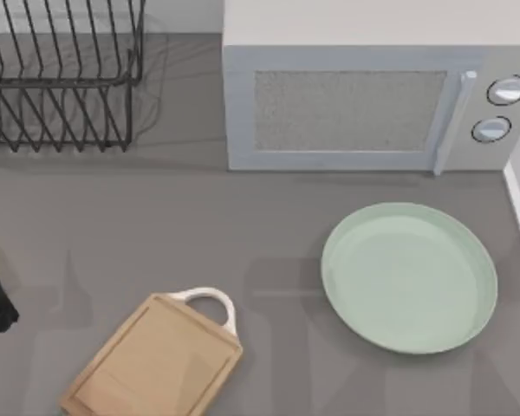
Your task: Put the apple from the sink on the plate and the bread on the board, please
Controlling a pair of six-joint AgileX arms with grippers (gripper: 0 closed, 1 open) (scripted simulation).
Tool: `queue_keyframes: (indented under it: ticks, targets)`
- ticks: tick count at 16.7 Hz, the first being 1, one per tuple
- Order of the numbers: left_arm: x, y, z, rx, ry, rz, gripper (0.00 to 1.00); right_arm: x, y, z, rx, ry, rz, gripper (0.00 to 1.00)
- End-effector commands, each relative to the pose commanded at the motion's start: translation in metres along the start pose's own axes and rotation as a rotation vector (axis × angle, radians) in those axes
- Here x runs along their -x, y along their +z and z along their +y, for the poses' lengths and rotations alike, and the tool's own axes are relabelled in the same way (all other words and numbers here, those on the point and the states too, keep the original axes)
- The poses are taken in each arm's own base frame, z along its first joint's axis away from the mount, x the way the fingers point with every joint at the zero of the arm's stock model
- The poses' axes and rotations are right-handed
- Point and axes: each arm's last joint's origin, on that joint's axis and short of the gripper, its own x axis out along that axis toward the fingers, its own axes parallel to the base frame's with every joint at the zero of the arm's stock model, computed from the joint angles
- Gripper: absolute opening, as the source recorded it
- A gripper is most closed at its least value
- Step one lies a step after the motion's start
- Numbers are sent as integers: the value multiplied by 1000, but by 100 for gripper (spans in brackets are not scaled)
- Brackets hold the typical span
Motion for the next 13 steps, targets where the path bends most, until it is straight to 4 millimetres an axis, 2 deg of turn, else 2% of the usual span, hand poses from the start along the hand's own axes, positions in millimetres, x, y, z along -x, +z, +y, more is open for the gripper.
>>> queue_keyframes:
  ticks: [3, 7, 10, 13]
  targets:
    - [0, 0, 0, 0, 0, 0, 100, -21, 37, -7, 21, -19, 184, 100]
    - [0, 0, 0, 0, 0, 0, 100, -76, 80, -22, 40, -32, 462, 100]
    - [0, 0, 0, 0, 0, 0, 100, -132, 96, -38, 44, -27, 673, 100]
    - [0, 0, 0, 0, 0, 0, 100, -191, 93, -57, 38, -12, 871, 100]
